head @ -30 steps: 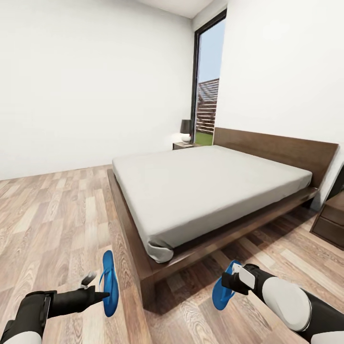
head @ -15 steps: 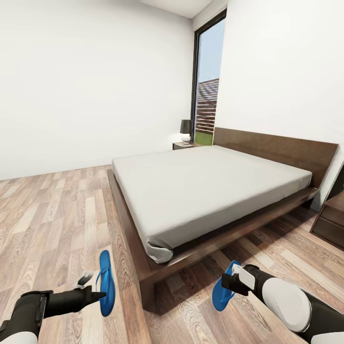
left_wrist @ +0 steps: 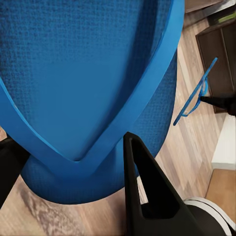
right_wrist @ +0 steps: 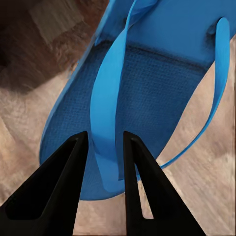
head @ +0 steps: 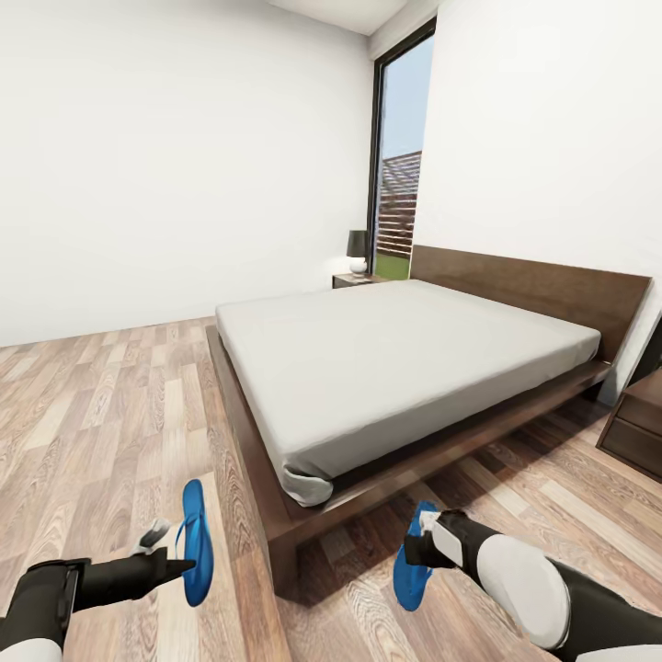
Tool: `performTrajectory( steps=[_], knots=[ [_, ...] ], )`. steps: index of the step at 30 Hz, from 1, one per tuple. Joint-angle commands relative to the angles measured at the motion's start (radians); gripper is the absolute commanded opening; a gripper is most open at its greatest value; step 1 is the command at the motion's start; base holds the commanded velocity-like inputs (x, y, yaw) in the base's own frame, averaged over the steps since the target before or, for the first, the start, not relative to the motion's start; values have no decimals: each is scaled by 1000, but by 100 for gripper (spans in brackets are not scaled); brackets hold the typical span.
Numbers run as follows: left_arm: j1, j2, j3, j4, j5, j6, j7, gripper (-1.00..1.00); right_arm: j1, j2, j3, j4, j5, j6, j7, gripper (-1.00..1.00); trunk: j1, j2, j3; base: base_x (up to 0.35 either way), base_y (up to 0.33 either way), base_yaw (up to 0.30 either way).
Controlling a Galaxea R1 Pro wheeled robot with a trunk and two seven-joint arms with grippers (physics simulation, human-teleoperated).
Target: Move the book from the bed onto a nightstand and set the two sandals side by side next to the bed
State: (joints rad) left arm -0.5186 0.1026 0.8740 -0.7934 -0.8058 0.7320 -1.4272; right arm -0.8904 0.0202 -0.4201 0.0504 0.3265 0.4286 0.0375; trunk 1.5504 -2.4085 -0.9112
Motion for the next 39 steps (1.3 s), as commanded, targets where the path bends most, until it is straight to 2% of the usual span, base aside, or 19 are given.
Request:
performTrajectory(
  steps=[1,2,3,5,6,8,11,14,20,23,25,29,39],
  knots=[
    [-1,1,6,-2,-10,11,-11,-100,-1,21,22,0,54,20,5,-100,0,0,-1,0,0,0],
    [-1,2,7,-2,-10,12,-11,-100,-1,47,42,0,97,48,4,-100,0,0,-1,0,0,0],
    [-1,3,9,-3,-10,13,-11,-100,-1,60,50,-1,118,67,3,-100,0,0,-1,0,0,0],
    [-1,7,16,-11,-10,32,-11,-100,-1,111,67,-10,204,162,1,-100,0,0,-1,0,0,0],
    [-1,8,18,-16,-9,41,-11,-100,-1,122,70,-17,224,187,2,-100,0,0,-1,0,0,0],
    [-1,15,22,-38,-9,87,-12,-100,-1,149,75,-57,290,273,6,-100,0,0,-1,0,0,0],
    [-1,21,23,-57,-9,122,-12,-100,-1,154,78,-92,328,334,6,-100,4,-7,-4,0,0,0],
    [-1,23,18,-65,-11,136,-12,-100,-2,154,81,-105,343,357,-1,-100,15,-28,-14,0,0,0],
    [-1,23,16,-67,-10,142,-12,-100,-2,154,85,-110,351,355,-10,-100,38,-70,-32,0,0,0],
    [-1,23,17,-67,-9,142,-12,-100,-2,154,83,-110,351,351,-46,-100,50,-91,-42,0,0,0],
    [-1,23,17,-67,-9,142,-13,-100,-2,154,82,-103,352,345,-95,-100,51,-92,-49,0,0,0],
    [-1,23,17,-67,-9,142,-14,-100,-2,154,82,-101,349,341,-138,-100,52,-93,-65,0,0,0],
    [-1,23,18,-67,-9,141,-14,-100,-2,149,88,-108,348,339,-154,-100,57,-95,-104,0,0,0]
  ],
)
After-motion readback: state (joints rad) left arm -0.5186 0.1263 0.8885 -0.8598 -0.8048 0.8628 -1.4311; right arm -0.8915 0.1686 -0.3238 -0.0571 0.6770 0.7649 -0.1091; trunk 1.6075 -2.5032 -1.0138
